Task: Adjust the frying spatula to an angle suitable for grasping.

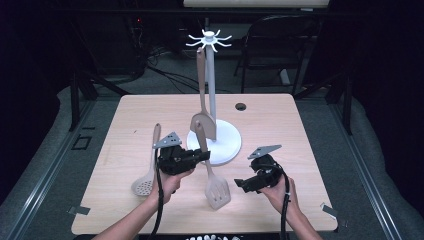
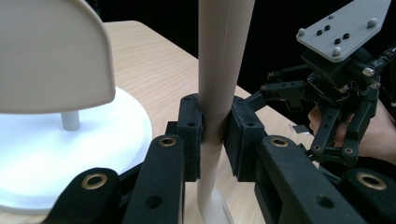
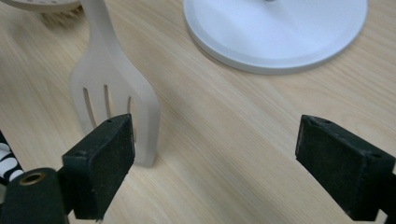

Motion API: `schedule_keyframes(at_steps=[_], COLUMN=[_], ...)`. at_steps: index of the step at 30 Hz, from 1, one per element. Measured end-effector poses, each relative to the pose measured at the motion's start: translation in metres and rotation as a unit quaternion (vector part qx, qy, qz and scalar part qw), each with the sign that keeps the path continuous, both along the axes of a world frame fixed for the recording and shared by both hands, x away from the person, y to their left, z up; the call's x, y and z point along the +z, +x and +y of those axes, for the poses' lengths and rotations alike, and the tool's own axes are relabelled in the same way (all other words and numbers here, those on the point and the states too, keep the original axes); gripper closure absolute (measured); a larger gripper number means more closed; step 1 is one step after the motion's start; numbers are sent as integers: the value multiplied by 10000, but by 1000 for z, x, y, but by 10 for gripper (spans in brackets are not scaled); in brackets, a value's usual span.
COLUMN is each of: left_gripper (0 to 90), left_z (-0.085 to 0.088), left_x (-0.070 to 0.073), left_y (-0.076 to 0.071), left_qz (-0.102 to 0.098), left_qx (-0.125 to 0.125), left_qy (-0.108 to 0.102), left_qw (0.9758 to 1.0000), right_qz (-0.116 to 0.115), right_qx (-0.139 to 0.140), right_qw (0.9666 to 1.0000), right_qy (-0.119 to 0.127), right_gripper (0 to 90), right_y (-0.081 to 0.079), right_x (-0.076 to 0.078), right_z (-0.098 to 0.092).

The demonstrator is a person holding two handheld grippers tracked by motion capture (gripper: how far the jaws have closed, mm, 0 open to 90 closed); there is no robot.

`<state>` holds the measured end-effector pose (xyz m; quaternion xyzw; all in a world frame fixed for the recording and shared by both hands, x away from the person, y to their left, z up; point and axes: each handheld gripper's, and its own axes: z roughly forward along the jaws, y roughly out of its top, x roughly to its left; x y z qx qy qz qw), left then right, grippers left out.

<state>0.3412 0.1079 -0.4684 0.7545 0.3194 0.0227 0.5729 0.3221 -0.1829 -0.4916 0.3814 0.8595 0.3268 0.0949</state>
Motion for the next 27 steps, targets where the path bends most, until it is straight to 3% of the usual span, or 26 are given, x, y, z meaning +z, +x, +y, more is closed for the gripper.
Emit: schedule_keyframes(at_steps=[6, 11, 21, 27], left_gripper=[774, 774, 774, 774], left_z=[-8, -13, -18, -21], left_x=[5, 9, 27, 37], left_y=[4, 9, 19, 25], left_qz=[-50, -107, -298, -391], left_qx=[-83, -131, -203, -234], left_qy=[95, 146, 284, 319], left_qw=[9999, 9997, 9989, 9985], right_qz=[-14, -70, -8, 7], right_qx=[-141, -205, -242, -294], right_qw=[9997, 9995, 9990, 9990], right_qy=[-199, -214, -379, -343], right_gripper=[48, 8, 11, 13], right_y=[2, 3, 5, 6], right_x=[-1, -1, -2, -3], right_z=[-11, -15, -21, -23])
